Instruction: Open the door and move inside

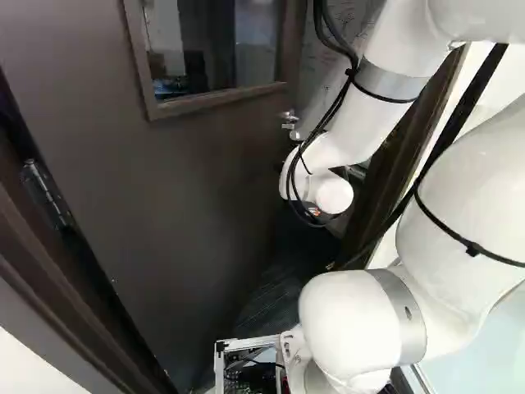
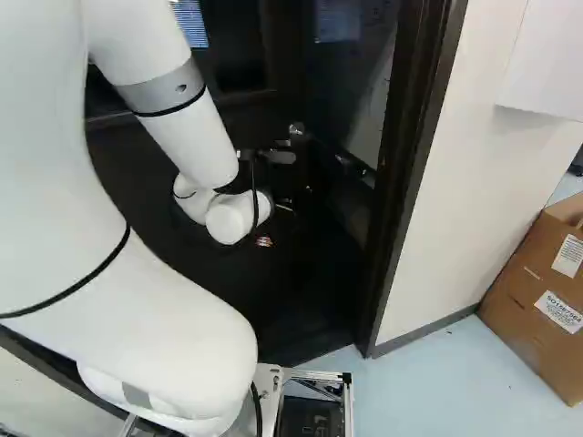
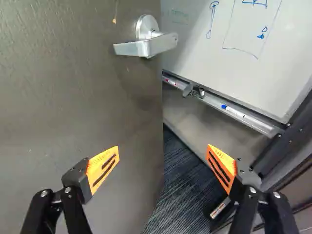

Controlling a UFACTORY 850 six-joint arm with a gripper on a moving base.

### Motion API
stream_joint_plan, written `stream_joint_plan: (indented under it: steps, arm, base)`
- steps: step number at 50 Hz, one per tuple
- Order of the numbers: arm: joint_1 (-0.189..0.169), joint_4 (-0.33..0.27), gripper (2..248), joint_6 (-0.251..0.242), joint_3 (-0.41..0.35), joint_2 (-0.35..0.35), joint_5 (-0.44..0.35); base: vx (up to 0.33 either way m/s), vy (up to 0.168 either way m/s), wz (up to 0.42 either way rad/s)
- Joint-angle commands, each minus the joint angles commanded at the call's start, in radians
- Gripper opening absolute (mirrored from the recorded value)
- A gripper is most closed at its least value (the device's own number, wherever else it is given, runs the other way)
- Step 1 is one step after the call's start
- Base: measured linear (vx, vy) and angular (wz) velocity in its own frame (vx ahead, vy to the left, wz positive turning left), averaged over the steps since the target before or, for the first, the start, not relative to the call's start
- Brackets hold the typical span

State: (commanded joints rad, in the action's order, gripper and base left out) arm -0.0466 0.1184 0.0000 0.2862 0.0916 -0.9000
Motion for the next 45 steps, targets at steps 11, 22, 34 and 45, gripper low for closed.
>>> stream_joint_plan:
  steps: [11, 22, 34, 45]
  arm:
    - [0.016, 0.000, 247, 0.000, 0.018, -0.019, 0.000]
    - [0.037, -0.004, 247, 0.000, 0.033, -0.034, 0.000]
    - [0.062, -0.016, 247, 0.000, 0.045, -0.046, 0.000]
    - [0.084, -0.028, 247, 0.000, 0.056, -0.057, 0.000]
  base:
    - [0.000, 0.000, 0.000]
    - [0.000, 0.000, 0.000]
    - [0.000, 0.000, 0.000]
    - [0.000, 0.000, 0.000]
